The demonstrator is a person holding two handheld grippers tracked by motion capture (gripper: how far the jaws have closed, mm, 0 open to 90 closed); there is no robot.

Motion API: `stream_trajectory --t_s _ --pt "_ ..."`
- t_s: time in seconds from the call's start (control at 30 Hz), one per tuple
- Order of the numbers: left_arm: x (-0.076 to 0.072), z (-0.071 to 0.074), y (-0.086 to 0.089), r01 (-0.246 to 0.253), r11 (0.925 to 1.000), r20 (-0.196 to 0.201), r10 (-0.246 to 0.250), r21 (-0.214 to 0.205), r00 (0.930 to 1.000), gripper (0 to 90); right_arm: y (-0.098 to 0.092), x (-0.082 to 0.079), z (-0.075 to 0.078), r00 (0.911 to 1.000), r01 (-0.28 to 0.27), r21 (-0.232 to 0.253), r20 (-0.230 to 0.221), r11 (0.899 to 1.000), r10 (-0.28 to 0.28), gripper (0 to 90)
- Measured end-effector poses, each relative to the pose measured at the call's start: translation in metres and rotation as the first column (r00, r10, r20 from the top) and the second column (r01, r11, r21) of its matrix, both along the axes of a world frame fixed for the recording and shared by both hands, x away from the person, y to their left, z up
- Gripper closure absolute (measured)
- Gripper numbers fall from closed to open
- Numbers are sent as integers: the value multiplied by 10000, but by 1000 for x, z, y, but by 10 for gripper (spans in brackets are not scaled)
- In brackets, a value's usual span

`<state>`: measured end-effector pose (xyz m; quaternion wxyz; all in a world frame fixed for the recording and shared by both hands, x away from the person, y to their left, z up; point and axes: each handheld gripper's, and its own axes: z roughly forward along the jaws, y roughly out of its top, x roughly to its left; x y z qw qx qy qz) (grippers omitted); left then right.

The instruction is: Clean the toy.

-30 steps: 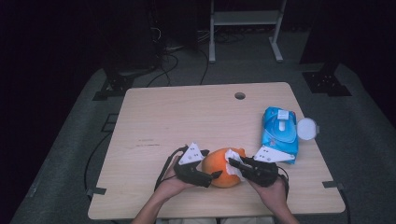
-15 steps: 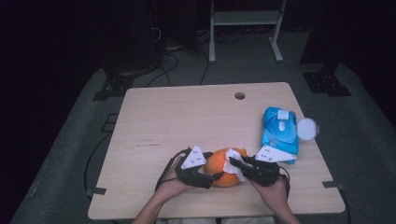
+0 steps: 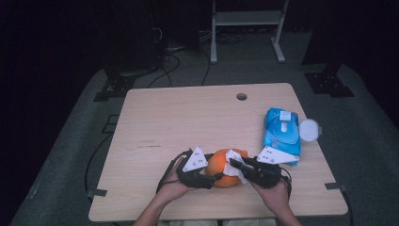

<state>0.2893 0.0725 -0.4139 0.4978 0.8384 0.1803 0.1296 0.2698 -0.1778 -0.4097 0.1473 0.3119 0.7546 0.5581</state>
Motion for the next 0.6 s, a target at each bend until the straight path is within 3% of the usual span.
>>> stream_trajectory --t_s 0.07,0.13,0.3,0.4,0.47,0.57,0.6 --pt "3 -2 0 -201 9995 -308 194 -238 9993 211 -1 0 -3 9999 102 -105 -23 9999 -102 775" --pt "3 -5 -1 -316 9990 -451 300 -331 9985 198 0 -1 -1 9999 144 -121 -53 9998 -145 774" --pt "-11 -2 -14 221 9992 436 -235 330 9988 293 21 -12 8 9979 -515 -300 373 9982 526 774" --pt "-8 -3 -10 275 9991 384 -288 325 9988 302 20 -10 9 9980 -357 -487 498 9982 381 776" --pt "-7 -4 -7 211 9996 263 -216 211 9994 306 10 -5 7 9988 102 -592 487 9982 -74 776" --pt "-9 -3 -13 314 9988 418 -329 377 9986 306 0 -2 4 9993 371 -248 66 9990 -369 776" --pt "-10 -3 -14 320 9985 455 -340 440 9984 305 4 -5 4 9993 329 -320 167 9989 -324 776"
